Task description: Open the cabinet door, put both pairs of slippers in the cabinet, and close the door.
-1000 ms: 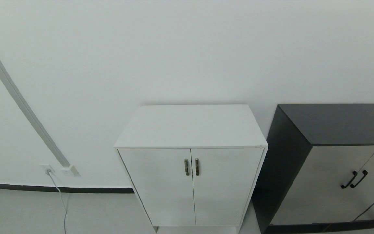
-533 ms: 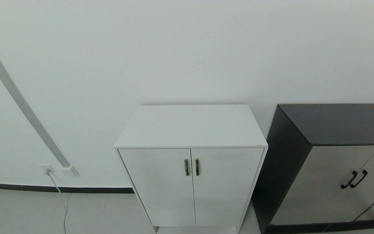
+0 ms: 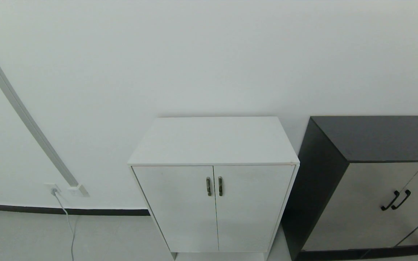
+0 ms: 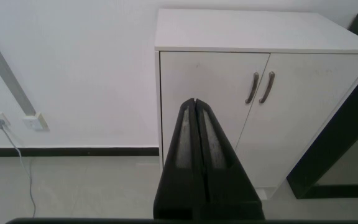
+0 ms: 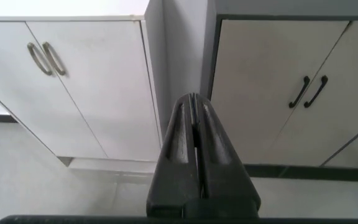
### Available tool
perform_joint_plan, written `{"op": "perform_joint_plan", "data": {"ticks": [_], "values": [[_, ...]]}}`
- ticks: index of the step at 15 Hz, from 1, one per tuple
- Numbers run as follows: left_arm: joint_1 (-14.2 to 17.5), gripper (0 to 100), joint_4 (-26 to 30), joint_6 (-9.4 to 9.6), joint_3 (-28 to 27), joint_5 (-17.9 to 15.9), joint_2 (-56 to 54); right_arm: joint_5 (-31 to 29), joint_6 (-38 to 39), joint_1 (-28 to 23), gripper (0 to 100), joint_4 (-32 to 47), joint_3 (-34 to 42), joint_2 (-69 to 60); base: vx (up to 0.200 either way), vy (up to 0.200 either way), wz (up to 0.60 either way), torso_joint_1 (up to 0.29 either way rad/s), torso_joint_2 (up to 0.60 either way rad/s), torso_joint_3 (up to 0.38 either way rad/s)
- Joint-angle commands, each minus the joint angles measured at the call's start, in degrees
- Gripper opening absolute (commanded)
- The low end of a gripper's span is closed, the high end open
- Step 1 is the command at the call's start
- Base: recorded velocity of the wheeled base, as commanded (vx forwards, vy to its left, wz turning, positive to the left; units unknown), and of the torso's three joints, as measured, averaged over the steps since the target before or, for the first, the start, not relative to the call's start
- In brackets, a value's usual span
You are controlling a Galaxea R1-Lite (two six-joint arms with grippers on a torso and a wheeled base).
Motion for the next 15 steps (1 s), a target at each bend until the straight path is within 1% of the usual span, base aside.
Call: {"op": "perform_joint_plan", "data": {"ticks": [1, 4, 8, 12, 15], "values": [[0.0, 0, 0.0, -0.04, 0.0, 0.0, 0.0, 0.0, -0.1, -0.2, 0, 0.0, 0.0, -0.5, 0.000, 0.000, 0.00, 0.000, 0.00, 0.000], [0.0, 0, 0.0, -0.04, 0.0, 0.0, 0.0, 0.0, -0.4, -3.9, 0, 0.1, 0.0, -0.8, 0.000, 0.000, 0.00, 0.000, 0.00, 0.000], [0.0, 0, 0.0, -0.04, 0.0, -0.1, 0.0, 0.1, -0.6, -5.5, 0, 0.1, 0.0, -5.6, 0.000, 0.000, 0.00, 0.000, 0.00, 0.000], [0.0, 0, 0.0, -0.04, 0.0, -0.1, 0.0, 0.1, 0.4, -5.9, 0, 0.0, 0.0, -6.2, 0.000, 0.000, 0.00, 0.000, 0.00, 0.000], [0.0, 0, 0.0, -0.04, 0.0, -0.1, 0.0, -2.6, 4.9, -6.0, 0, -0.8, 0.3, -6.2, 0.000, 0.000, 0.00, 0.000, 0.00, 0.000]]}}
